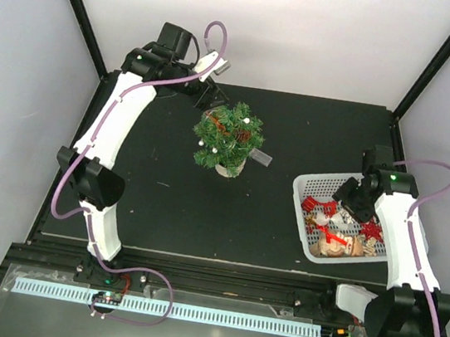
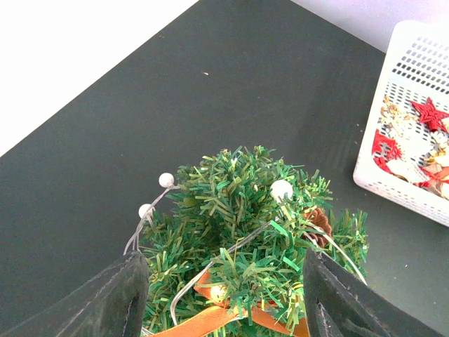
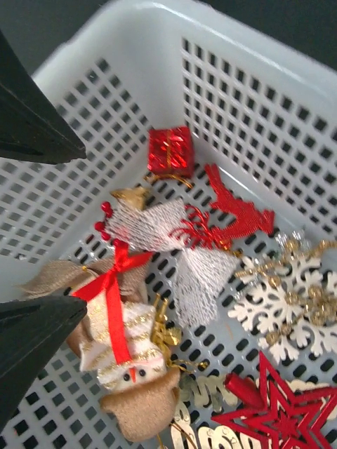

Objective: Decorate the small christmas tree

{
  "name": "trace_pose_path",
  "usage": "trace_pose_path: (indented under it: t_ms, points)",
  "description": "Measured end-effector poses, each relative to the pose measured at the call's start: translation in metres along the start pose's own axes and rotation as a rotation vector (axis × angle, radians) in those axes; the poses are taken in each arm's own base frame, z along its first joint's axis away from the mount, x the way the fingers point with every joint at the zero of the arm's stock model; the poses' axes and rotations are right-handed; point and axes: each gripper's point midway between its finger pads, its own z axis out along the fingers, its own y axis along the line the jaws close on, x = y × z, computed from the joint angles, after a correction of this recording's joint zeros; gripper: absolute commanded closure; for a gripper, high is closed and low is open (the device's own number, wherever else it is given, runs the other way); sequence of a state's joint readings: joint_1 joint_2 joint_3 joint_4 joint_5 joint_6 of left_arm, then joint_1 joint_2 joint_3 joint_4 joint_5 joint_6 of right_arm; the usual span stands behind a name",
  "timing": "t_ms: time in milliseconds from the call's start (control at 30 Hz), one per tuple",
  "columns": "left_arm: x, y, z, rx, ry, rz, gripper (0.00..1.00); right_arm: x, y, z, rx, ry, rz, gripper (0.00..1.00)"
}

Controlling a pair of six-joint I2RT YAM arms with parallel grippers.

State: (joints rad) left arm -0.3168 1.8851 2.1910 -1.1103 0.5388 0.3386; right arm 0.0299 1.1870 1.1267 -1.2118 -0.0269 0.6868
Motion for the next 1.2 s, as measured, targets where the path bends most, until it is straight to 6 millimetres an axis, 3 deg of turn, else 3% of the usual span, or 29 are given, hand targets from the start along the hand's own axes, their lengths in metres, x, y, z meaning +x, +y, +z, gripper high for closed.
trace_pose_path:
  t_ms: [100, 333, 733, 1033, 1200]
  points:
    - [0.0, -0.001, 0.0, 0.004, -0.002, -0.001, 0.38, -0.007, -0.01, 0.017, 0.028, 0.022, 0.068, 0.47]
    - [-0.003, -0.004, 0.0, 0.024, -0.014, 0.001, 0.45, -0.022, -0.005, 0.045, 0.041, 0.05, 0.099, 0.47]
    - [0.004, -0.012, 0.001, 0.071, 0.009, -0.023, 0.46, -0.024, -0.004, 0.045, 0.035, 0.041, 0.097, 0.47]
    - [0.016, -0.006, 0.021, 0.089, 0.05, -0.049, 0.47, -0.024, 0.0, 0.045, 0.016, 0.043, 0.099, 0.47]
    - [0.018, -0.005, 0.028, 0.094, 0.062, -0.058, 0.65, -0.024, 0.001, 0.045, 0.01, 0.044, 0.099, 0.47]
